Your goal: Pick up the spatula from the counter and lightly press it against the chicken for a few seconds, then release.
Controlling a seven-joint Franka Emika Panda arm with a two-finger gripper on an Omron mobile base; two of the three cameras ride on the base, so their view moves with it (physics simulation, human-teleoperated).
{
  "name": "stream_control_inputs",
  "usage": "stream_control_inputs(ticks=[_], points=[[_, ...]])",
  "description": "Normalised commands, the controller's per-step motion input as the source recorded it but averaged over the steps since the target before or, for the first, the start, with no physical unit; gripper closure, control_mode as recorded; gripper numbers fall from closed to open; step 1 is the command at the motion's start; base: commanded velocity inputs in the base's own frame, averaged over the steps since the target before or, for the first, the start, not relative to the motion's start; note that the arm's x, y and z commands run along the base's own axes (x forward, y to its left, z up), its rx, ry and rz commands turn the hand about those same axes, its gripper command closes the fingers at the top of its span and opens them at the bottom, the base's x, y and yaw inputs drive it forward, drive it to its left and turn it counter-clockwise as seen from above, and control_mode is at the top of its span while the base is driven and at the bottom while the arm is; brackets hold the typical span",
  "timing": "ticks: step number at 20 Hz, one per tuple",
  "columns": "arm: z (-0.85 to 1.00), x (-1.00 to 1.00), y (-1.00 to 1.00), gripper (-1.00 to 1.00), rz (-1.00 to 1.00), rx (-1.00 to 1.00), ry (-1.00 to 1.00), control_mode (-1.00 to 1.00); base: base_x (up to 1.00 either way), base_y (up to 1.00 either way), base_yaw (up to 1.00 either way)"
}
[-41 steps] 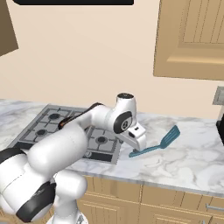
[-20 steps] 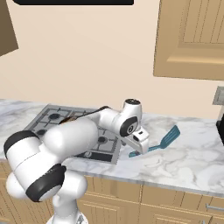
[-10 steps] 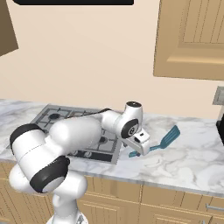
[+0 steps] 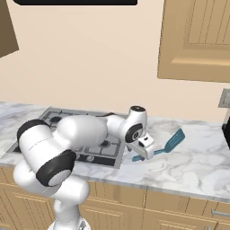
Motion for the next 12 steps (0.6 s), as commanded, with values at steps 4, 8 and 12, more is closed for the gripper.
stream_control_inputs(ticks=[4,8,12], points=[[-0.17,0.12,-0.07,-1.0,0.0,0.0,0.0,-1.0,0.0,0.0,0.0],[-0.16,0.12,-0.08,-1.0,0.0,0.0,0.0,-1.0,0.0,0.0,0.0],[-0.15,0.11,-0.11,-1.0,0.0,0.0,0.0,-1.0,0.0,0.0,0.0]])
